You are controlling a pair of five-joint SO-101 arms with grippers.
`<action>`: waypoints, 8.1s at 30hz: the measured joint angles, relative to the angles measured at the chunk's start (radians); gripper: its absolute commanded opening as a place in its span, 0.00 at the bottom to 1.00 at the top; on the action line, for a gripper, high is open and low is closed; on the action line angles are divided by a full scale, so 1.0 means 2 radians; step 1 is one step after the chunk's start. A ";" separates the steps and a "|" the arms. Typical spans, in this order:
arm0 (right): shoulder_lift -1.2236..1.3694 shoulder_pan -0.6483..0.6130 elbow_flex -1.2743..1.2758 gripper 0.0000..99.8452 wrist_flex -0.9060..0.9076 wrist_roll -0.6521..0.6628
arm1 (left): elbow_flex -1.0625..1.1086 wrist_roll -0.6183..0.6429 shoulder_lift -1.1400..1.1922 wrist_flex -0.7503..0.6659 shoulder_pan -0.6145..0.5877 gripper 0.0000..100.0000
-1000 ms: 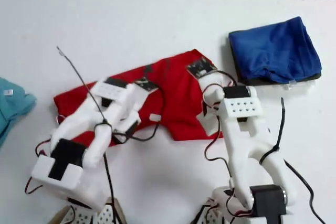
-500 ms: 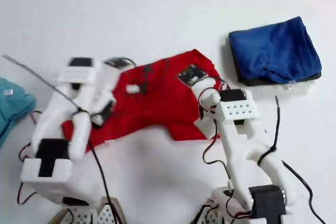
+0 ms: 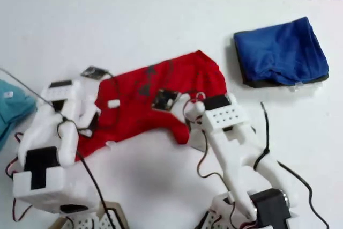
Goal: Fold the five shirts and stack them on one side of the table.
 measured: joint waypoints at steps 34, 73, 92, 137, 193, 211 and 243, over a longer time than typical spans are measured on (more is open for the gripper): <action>0.198 0.044 -0.062 0.02 -0.056 0.048 | 0.005 0.000 -0.001 -0.005 0.000 0.03; 0.450 0.052 -0.595 0.02 0.077 0.051 | 0.005 0.000 -0.001 -0.006 0.000 0.03; 0.704 0.077 -1.122 0.17 0.168 -0.141 | 0.006 0.000 -0.001 -0.008 0.000 0.03; 0.543 -0.050 -0.763 0.02 0.152 -0.281 | 0.006 0.000 -0.001 -0.008 0.000 0.03; -0.295 0.168 -0.018 0.02 0.148 -0.130 | -0.136 0.224 0.112 0.051 -0.152 0.24; -0.298 0.168 -0.013 0.02 0.148 -0.130 | -0.394 0.186 0.299 0.235 -0.099 0.03; -0.302 0.323 0.352 0.02 -0.271 -0.174 | -0.414 0.120 0.180 0.318 -0.042 0.03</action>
